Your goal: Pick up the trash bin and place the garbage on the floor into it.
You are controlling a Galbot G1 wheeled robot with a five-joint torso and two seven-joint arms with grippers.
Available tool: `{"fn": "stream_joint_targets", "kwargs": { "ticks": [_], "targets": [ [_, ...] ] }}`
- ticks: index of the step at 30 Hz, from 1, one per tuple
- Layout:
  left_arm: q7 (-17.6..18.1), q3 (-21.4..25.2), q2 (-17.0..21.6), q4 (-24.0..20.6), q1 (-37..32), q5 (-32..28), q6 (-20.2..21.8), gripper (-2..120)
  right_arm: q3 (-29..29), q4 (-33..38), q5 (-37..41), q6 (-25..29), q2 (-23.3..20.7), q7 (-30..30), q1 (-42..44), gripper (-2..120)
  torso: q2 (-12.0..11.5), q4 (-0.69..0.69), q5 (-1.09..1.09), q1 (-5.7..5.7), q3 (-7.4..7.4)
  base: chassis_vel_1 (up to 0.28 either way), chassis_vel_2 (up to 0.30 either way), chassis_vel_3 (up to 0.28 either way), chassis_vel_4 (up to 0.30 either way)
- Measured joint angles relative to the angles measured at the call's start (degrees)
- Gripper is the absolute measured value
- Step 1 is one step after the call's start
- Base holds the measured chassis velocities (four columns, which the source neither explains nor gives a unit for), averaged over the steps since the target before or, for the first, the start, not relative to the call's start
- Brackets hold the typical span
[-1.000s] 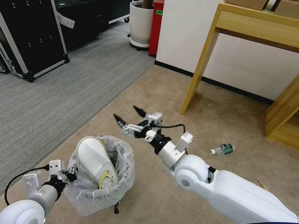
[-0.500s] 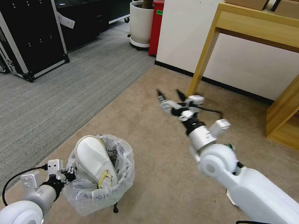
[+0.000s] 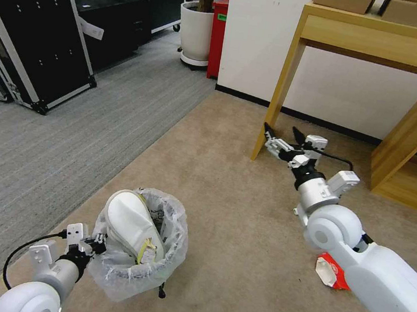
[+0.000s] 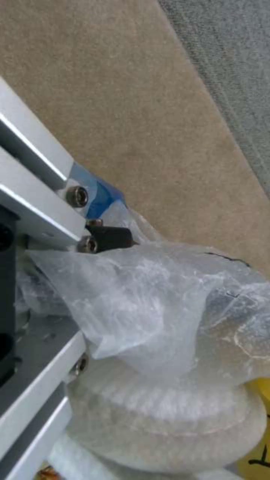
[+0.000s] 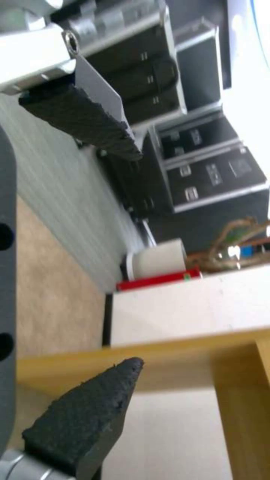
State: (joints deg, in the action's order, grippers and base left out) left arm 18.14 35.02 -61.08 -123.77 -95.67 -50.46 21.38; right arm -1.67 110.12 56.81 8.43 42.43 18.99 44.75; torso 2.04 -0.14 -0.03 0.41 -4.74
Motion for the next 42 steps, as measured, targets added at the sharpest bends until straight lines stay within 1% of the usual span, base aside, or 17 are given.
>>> {"fn": "stream_joint_targets", "kwargs": {
  "ticks": [5, 11, 14, 26, 36, 42],
  "targets": [
    [-0.1, 0.27, -0.55, -0.11, -0.24, 0.91, -0.19, 0, -3.8, -0.93, -3.92, -0.57, 0.87, 2.02, 4.44, 100, 0.0, 0.0, 0.0, 0.0, 0.0, 0.0, 0.0, 0.0, 0.0],
    [-0.21, 0.32, -0.91, 0.54, -0.14, 2.01, -0.3, 0, -6.71, -2.03, -7.2, -0.88, 1.28, 3.42, 8.71, 100, 0.0, -0.02, 0.0, 0.0, 0.0, 0.0, 0.0, 0.0, 0.0],
    [-0.22, 0.24, -1.17, 0.95, -0.06, 3.02, -0.3, 0, -8.24, -2.46, -8.41, -1.03, 1.97, 4.37, 10.5, 100, 0.0, 0.0, 0.0, 0.0, 0.0, 0.0, 0.0, 0.0, 0.0],
    [-0.19, 0.43, -1.69, 1.25, -0.62, 4.64, -0.48, 0, -9.06, -3.01, -13.74, -2.86, 2.89, 7.75, 12.45, 100, 0.0, 0.0, -0.01, 0.0, 0.0, -0.011, -0.01, -0.014, -0.015],
    [-0.19, 0.63, -1.74, 1.14, -0.99, 4.7, -0.62, 0, -8.8, -3.04, -14.58, -3.8, 3.4, 9.32, 12.78, 100, 0.0, -0.01, 0.0, 0.0, 0.0, -0.083, -0.08, -0.082, -0.077],
    [-0.17, 0.55, -1.68, 1.15, -0.79, 4.57, -0.65, 0, -8.64, -3.51, -14.97, -2.66, 3.69, 9.08, 12.89, 100, 0.0, 0.0, 0.0, 0.0, 0.0, -0.104, -0.1, -0.101, -0.11]
  ]
}}
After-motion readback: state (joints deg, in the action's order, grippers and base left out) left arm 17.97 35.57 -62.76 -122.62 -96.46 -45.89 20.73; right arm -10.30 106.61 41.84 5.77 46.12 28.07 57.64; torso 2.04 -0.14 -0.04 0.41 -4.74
